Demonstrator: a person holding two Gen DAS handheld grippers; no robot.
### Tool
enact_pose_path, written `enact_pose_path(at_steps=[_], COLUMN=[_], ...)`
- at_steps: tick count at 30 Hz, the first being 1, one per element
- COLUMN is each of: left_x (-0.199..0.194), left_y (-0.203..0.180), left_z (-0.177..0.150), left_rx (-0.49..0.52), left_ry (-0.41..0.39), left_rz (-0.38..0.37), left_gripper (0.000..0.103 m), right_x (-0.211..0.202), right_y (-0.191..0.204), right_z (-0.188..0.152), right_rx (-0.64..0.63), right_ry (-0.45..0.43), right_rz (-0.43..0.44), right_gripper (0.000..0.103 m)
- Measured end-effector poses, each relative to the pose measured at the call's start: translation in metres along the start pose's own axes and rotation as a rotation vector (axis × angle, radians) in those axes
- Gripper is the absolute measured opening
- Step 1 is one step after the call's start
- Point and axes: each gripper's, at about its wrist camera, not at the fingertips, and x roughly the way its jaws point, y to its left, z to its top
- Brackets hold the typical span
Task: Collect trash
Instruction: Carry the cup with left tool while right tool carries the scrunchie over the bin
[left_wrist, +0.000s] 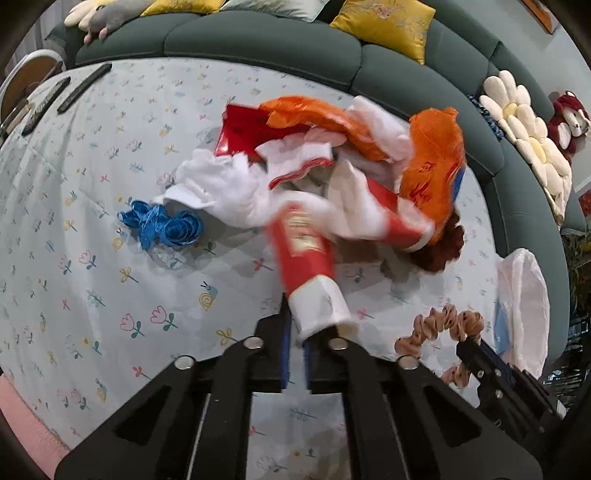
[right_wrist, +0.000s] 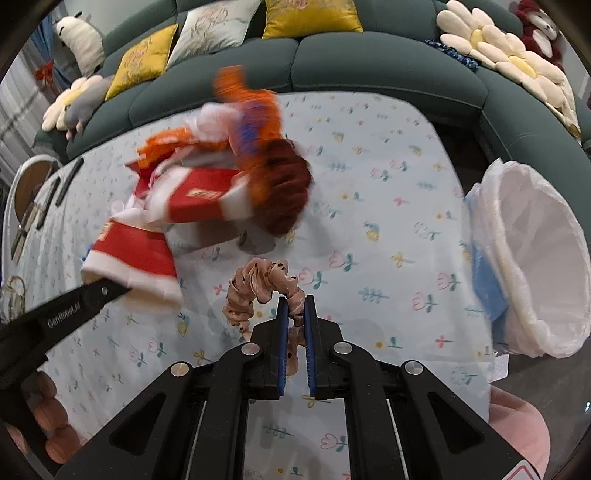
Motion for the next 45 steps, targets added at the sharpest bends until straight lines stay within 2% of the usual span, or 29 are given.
enact_pose_path(at_steps=[12,19,32,45], left_x=[-0.059,-0.082,-0.086,-0.057], left_y=[-0.059,-0.109,-0.21,-0.3], left_z=[-0.007,-0.009,-0.02,-0.038], left_rx=[0.098,0.182,0.343,0.467], left_ry=[-0.104,-0.151,-0.16,-0.094], left_rz=[-0.025,-0.061,-0.171,-0.278], left_gripper=[0.003,0.003,0.003,0.003], right_x=[-0.06,-0.096,-0.129,-0.129], right_y=[-0.018,-0.051,-0.145,-0.236], right_z=[0.015,0.02,0.016,0.011], right_rx=[0.003,0.045,0.17,0.297], right_ry=[-0.136,-0.216,-0.294,-0.29], right_rz=[-0.004,-0.013,-0.089,-0.193], right_gripper=[0.008,0.008,0.008,0.009])
